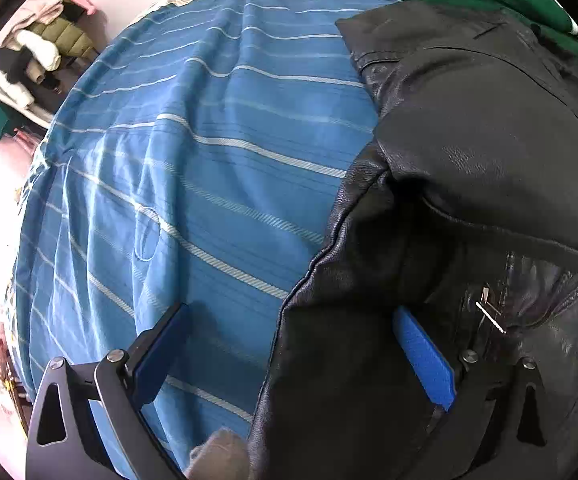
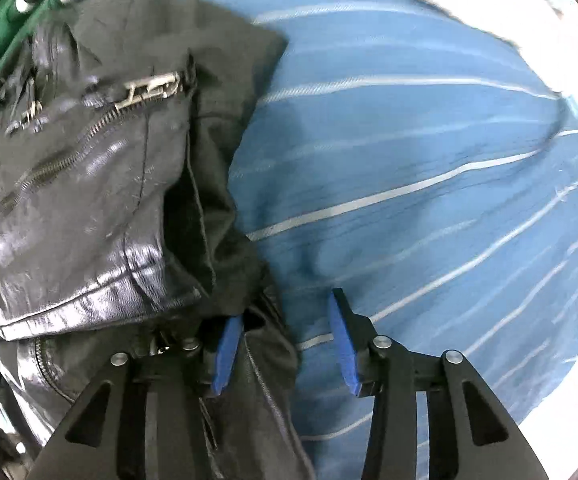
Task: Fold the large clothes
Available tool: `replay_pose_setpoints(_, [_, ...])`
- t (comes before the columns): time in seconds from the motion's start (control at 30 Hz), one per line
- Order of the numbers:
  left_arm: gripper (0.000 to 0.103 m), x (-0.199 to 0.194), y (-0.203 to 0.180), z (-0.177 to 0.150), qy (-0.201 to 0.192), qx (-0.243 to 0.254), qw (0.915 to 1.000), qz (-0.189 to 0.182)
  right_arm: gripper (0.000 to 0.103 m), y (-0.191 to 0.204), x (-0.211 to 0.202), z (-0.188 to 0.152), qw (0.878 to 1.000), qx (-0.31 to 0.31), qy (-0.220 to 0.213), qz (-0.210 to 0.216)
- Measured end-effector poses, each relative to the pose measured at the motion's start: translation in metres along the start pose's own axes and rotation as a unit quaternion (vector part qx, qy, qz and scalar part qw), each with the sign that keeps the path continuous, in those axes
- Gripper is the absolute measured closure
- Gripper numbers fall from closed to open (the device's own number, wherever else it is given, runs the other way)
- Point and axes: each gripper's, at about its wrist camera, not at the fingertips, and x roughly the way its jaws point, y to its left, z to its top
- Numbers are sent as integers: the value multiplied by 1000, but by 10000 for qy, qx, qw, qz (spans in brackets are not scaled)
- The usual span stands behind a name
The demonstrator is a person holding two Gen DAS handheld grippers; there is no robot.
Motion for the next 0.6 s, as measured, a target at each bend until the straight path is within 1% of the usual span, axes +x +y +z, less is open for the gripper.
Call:
replay_pose_setpoints(0.03, [0,1,1,0,22,15,10000,-53,56,4,4,-2,10000,-53,27,-79])
replay_pose_setpoints(0.1, [0,0,3,3,126,6,9999,-44,55,19,2,-2,9995,-214,-16,-231])
replay_pose_setpoints(0.13, [0,-3,3,5,158,-1,9999,40,55,24,-3,-1,9987,-407,-5,-300])
replay_pose_setpoints(0.17, [0,-8,0,5,162,20,9996,228,52,25,-9,-1,9979,-592,30,-260])
replay_pose_setpoints(0.2, [0,-13,-3,5,135,55,9989,449,52,25,-14,-2,9974,-702,37,-142])
replay_pose_setpoints(0.23, [0,-19,-7,3,77,93,9975,698,45,21,-23,-4,9968,-799,0,19])
replay_pose_setpoints(0.27, [0,-26,-13,0,49,110,9953,961,27,16,-31,-7,9957,-918,-55,134])
replay_pose_setpoints(0.3, [0,-31,-18,-4,31,115,9922,1242,19,14,-35,-11,9940,-1063,-82,255])
replay_pose_setpoints(0.33, [0,-38,-26,-10,-5,141,9878,1551,16,10,-39,-13,9922,-1199,-97,342])
replay_pose_setpoints(0.4, [0,-59,-45,-26,-74,199,9762,2159,16,-5,-47,-17,9885,-1458,-162,364])
replay_pose_setpoints(0.47, [0,-81,-67,-44,-94,218,9654,2596,16,-24,-47,-24,9861,-1597,-195,418])
replay_pose_setpoints(0.53, [0,-105,-97,-62,-91,258,9564,2907,16,-52,-46,-24,9842,-1707,-210,425])
replay_pose_setpoints(0.6, [0,-128,-133,-84,-85,335,9501,3101,16,-75,-44,-20,9824,-1819,-166,396])
